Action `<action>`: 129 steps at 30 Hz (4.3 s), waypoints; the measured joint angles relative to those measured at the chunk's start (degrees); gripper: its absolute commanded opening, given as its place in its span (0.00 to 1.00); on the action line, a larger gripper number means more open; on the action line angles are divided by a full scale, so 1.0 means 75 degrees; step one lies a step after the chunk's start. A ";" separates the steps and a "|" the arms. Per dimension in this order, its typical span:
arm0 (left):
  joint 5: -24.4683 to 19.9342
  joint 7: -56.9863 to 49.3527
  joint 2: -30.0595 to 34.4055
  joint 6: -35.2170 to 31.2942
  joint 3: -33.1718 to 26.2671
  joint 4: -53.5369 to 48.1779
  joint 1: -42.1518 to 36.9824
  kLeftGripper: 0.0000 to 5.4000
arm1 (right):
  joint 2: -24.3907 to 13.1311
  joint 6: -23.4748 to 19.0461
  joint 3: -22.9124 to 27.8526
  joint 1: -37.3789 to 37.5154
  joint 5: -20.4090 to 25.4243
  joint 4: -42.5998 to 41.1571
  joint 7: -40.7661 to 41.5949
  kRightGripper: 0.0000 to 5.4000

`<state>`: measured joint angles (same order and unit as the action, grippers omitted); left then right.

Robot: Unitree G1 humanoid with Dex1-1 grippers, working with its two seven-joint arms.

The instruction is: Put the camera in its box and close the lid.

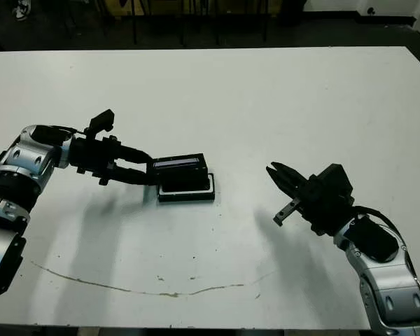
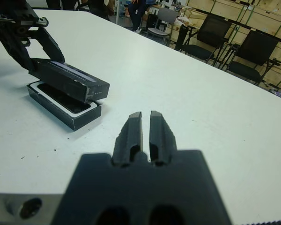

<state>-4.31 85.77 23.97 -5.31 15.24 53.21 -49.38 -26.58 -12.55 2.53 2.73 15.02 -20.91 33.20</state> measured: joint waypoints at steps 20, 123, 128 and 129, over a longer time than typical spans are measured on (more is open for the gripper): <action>0.0279 0.0571 -0.0177 0.0108 0.0095 0.0232 -0.0042 0.45 | -0.0005 0.0265 0.0016 0.0032 0.0093 0.0229 0.0182 0.00; 0.1551 -0.0574 -0.1200 0.0713 0.1533 -0.1025 -0.0132 0.80 | 0.0009 0.0036 -0.0004 0.0194 0.0031 -0.0050 0.0029 0.00; 0.1491 -0.0587 -0.1175 0.1150 0.1532 -0.0843 -0.0097 0.96 | 0.0010 0.0046 -0.0005 0.0202 0.0042 -0.0039 0.0032 0.00; 0.1473 -0.0576 -0.1154 0.1190 0.1525 -0.0811 -0.0092 0.99 | 0.0010 0.0050 -0.0006 0.0202 0.0046 -0.0038 0.0032 0.00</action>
<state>6.74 81.45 15.32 3.62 26.68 47.12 -50.07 -26.50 -12.18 2.49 4.25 15.36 -21.20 33.44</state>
